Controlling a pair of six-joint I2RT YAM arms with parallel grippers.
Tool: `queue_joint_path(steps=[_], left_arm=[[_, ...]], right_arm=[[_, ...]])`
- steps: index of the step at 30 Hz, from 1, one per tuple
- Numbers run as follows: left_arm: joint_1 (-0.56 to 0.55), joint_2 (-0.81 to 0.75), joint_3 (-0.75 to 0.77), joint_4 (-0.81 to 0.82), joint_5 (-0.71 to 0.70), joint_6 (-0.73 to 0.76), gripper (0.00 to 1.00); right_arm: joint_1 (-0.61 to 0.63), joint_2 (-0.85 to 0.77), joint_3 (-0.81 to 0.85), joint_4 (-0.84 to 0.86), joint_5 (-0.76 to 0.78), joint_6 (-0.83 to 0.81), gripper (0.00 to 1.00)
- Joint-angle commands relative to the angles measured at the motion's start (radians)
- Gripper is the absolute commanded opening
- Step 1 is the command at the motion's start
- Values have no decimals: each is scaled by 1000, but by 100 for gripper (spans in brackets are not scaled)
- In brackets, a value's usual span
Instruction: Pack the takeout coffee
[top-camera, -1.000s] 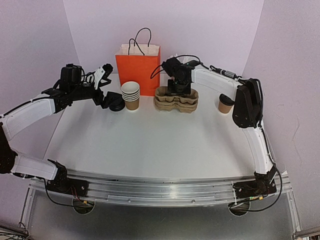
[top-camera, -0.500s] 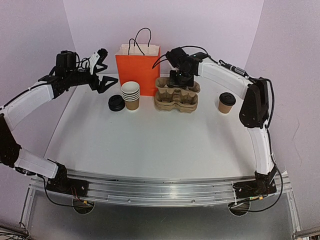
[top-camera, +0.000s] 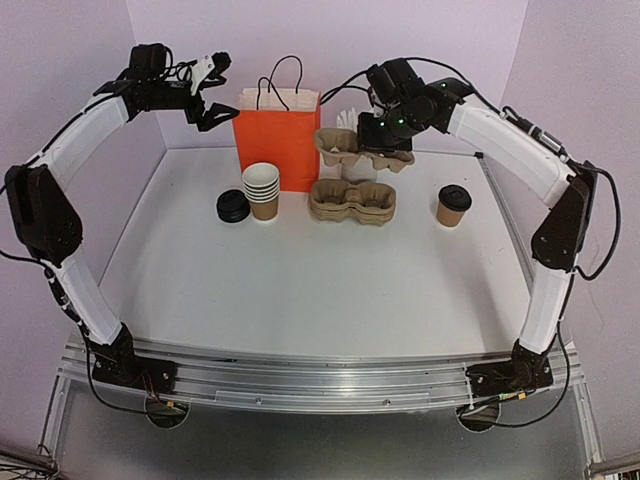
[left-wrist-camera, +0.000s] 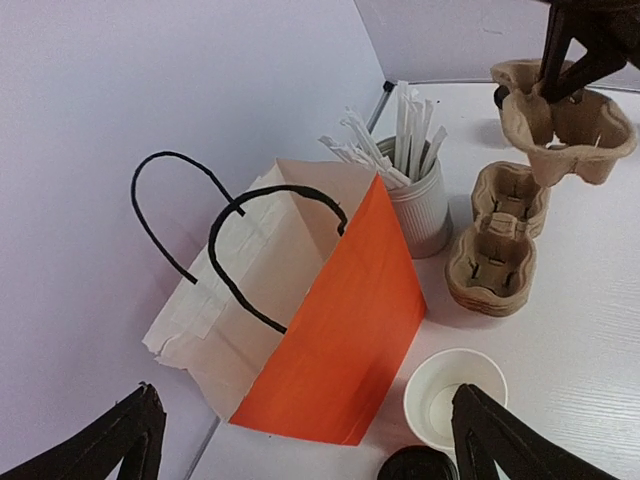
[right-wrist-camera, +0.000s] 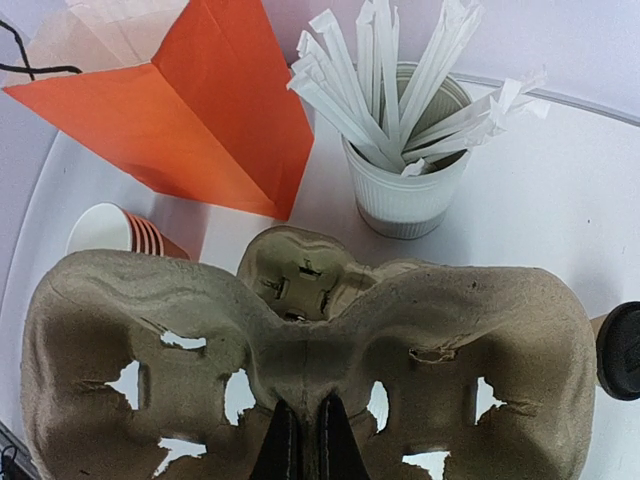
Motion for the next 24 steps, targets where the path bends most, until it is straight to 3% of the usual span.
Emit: queue_joint_path(steps=[1, 5, 12, 19, 24], left_arm=[[4, 186, 270, -246, 23, 209, 100], [4, 345, 497, -339, 23, 248, 99], [0, 424, 526, -252, 39, 289, 94], [-19, 508, 602, -286, 24, 317, 69], [-20, 516, 585, -330, -8, 376, 45]], right_arm=[[1, -46, -40, 5, -14, -60, 0], [0, -63, -71, 8, -18, -70, 0], [0, -69, -101, 11, -30, -96, 0], [0, -50, -92, 11, -27, -137, 0], [-1, -50, -94, 10, -18, -155, 0]])
